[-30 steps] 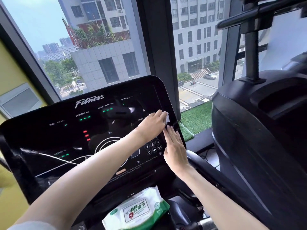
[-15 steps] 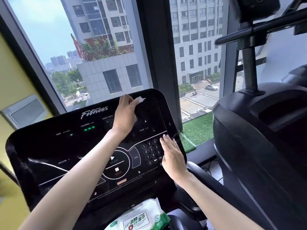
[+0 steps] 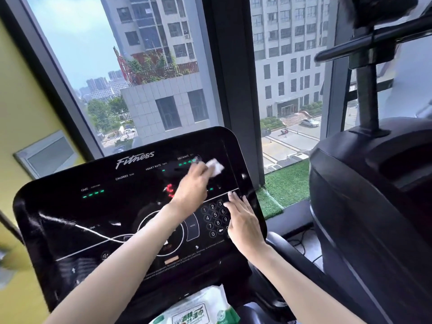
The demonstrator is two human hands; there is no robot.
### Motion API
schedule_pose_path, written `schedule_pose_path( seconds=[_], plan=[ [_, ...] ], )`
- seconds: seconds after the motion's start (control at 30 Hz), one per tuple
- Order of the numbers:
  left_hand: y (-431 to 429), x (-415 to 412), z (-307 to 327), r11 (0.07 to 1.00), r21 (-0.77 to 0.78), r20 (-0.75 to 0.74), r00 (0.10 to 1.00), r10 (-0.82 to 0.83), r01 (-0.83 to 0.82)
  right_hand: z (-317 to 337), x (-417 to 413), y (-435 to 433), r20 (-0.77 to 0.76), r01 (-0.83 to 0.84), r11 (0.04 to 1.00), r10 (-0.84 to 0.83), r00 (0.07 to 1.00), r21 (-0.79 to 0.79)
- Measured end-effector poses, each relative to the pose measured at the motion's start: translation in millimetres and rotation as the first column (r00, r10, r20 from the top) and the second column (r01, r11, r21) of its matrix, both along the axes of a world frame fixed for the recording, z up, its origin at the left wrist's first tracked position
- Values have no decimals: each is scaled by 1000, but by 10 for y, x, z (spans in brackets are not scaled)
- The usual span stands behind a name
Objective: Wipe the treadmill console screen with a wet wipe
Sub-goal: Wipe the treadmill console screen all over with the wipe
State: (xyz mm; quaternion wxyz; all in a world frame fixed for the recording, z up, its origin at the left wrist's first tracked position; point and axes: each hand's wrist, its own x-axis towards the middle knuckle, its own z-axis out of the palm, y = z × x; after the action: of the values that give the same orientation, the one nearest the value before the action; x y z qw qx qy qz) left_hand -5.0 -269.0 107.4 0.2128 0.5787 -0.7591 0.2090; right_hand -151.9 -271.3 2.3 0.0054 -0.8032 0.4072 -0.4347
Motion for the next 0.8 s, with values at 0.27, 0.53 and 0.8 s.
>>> schedule_pose_path(
  seconds=[0.27,0.53,0.8],
  plan=[
    [-59,134,159,993,-91,-105,992,67,-77,23,-39,-19,-27,-4,1000,4,1000,-28],
    [24,175,81,999,-39,-11,999,35,-36,51,-16,-17,-7,5,999,-5,1000,-45],
    [168,213,-145,997,-20,197,978,-73,78,67,-6,2,-9,1,1000,-1,1000,5]
  ],
)
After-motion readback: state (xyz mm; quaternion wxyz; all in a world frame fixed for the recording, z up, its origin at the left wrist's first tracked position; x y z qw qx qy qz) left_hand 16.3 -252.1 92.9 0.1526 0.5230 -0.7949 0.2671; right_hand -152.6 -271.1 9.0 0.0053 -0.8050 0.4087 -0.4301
